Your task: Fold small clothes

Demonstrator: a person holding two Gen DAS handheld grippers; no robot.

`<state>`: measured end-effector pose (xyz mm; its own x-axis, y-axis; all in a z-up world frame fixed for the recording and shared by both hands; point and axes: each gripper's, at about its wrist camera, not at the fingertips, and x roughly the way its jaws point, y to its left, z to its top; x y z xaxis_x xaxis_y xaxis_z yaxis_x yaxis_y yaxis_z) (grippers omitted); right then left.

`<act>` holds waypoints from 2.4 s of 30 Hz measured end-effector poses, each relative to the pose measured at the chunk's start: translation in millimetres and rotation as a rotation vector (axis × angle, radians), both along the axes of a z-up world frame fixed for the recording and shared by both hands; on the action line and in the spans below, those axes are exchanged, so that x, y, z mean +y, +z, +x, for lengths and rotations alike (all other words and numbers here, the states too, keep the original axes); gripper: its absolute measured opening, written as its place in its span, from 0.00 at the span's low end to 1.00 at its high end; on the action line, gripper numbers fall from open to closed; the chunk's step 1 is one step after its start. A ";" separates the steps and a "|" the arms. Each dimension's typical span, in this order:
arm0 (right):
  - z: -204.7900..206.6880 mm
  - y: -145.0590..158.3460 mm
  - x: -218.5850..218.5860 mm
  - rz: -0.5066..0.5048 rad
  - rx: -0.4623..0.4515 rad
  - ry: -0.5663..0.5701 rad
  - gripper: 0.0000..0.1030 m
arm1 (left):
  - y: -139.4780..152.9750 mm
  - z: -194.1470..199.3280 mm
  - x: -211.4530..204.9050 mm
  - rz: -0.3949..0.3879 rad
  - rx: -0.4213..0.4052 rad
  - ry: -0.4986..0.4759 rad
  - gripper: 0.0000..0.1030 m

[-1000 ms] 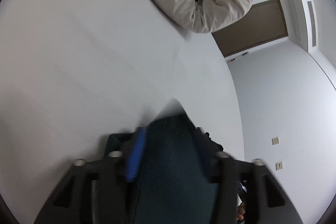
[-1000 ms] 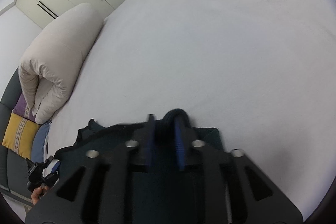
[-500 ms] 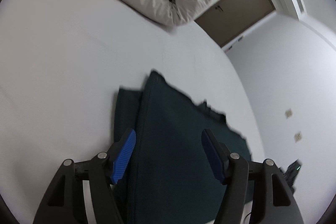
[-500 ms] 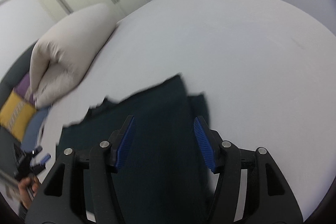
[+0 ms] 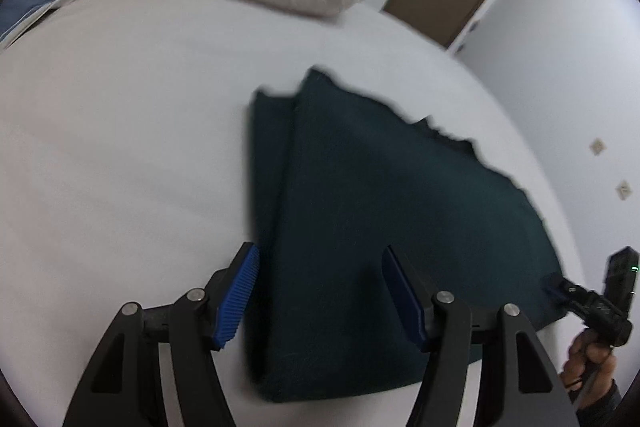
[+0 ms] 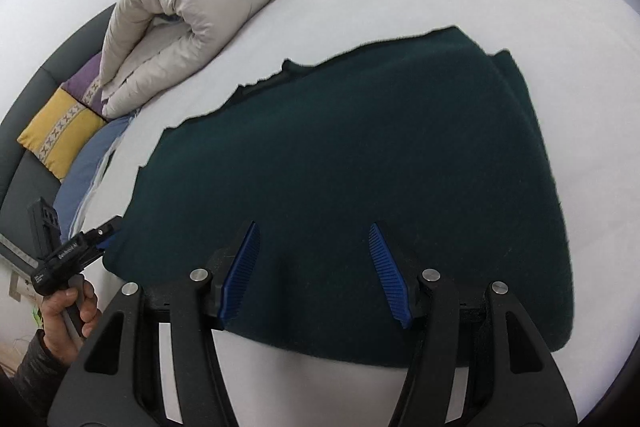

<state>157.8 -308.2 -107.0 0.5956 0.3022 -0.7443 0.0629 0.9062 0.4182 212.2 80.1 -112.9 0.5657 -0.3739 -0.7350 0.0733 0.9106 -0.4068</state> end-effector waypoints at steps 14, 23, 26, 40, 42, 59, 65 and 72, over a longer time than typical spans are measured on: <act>-28.3 15.0 -30.5 0.257 -0.046 -0.086 0.35 | 40.8 -37.4 -13.3 0.034 -0.108 -0.009 0.48; 0.0 -35.3 50.3 0.500 0.112 0.078 0.35 | 17.1 -31.1 -136.3 0.216 -0.097 -0.240 0.51; -4.7 -50.6 49.5 0.524 0.125 0.063 0.31 | 9.8 -32.7 -137.8 0.247 -0.104 -0.244 0.51; -57.5 -48.3 -80.9 0.526 0.008 -0.206 0.29 | 3.6 -59.8 -79.6 0.142 -0.064 -0.227 0.45; -66.3 -45.0 -98.2 0.517 -0.005 -0.259 0.29 | 8.3 -63.2 -72.9 0.124 -0.057 -0.213 0.44; 1.1 -18.0 5.8 0.455 0.030 -0.033 0.34 | 22.7 -4.3 -18.5 0.100 -0.070 -0.030 0.46; -7.9 -35.5 -5.3 0.478 0.027 -0.100 0.34 | 18.4 -19.6 -4.4 0.061 -0.089 -0.040 0.41; -41.3 -4.6 -45.3 0.283 -0.062 -0.243 0.41 | 25.0 -29.6 3.5 0.088 -0.138 0.021 0.68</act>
